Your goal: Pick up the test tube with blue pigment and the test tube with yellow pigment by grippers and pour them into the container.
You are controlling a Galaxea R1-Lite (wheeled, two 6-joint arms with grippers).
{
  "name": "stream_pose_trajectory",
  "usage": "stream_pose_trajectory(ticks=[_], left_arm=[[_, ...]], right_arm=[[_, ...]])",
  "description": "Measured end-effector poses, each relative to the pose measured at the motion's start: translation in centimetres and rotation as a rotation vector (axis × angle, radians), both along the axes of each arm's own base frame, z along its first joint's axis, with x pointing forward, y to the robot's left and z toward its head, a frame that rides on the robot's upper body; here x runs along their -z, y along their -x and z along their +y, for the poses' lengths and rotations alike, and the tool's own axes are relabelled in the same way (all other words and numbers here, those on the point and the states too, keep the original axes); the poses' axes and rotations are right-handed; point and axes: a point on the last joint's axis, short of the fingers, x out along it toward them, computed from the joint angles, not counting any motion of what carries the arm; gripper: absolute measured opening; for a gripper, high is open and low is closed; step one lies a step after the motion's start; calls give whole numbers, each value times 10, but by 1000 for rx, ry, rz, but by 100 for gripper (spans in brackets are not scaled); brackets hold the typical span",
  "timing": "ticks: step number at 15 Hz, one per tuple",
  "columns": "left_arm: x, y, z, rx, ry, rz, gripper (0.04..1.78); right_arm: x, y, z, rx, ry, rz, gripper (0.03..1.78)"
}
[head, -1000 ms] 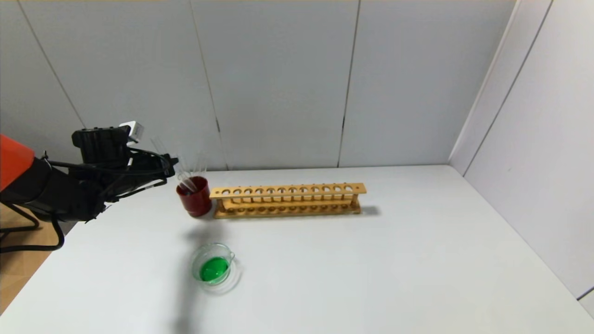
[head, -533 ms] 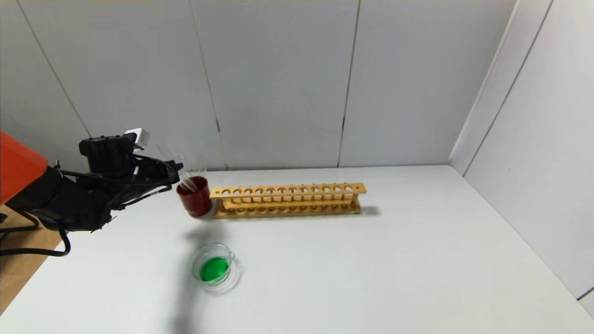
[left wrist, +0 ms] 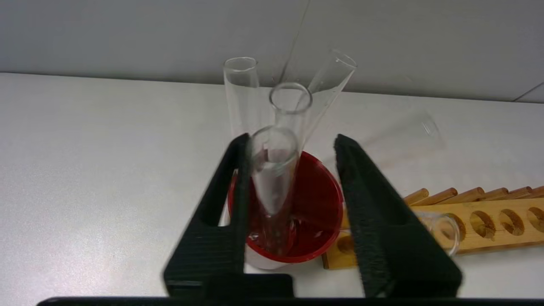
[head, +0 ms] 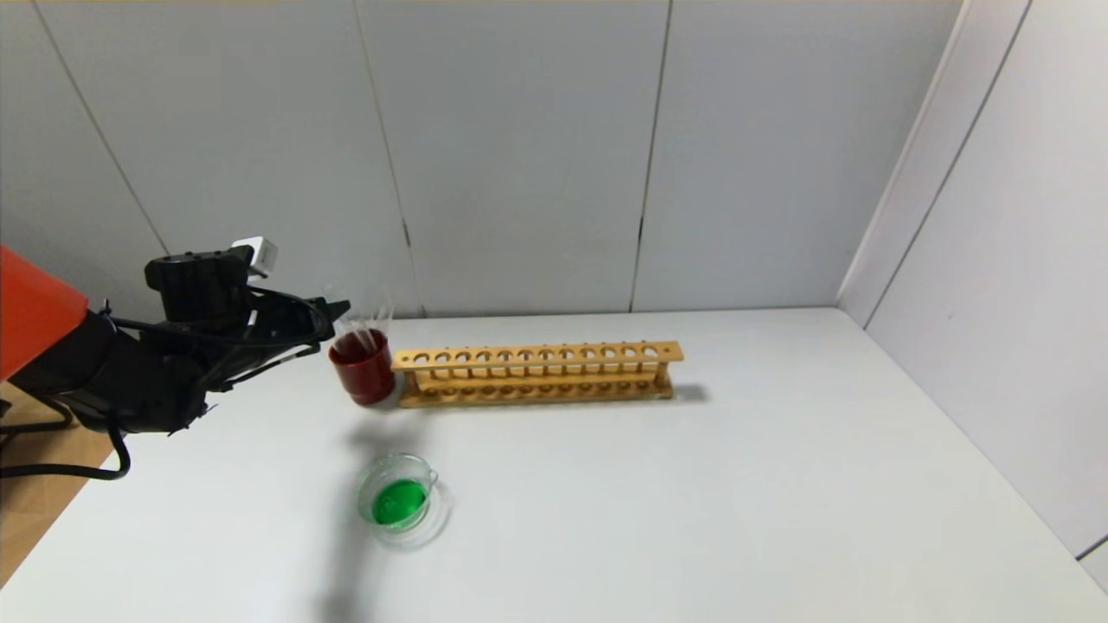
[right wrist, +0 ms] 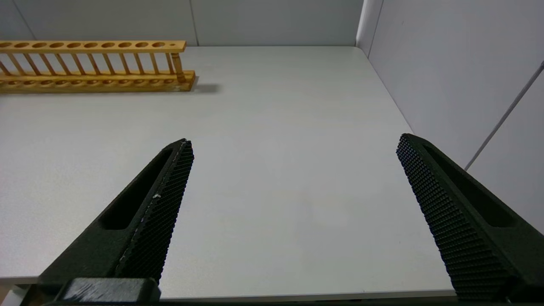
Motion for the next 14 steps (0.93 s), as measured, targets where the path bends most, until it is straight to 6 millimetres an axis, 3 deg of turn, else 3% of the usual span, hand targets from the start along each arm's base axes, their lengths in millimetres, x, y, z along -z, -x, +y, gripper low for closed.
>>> stream_pose_trajectory(ticks=[3,6,10,14], left_arm=[[-6,2,-1,3,-1,-12,135],[-22,6,-4,11,-3,-52,166],[-62,24,-8,21,-9,-125,175],[-124,75,-10,12,-65,-199,175]], right_arm=[[0,0,0,0,0,0,175],[0,0,0,0,0,0,175],[0,0,0,0,0,0,175],[0,0,0,0,0,0,175]])
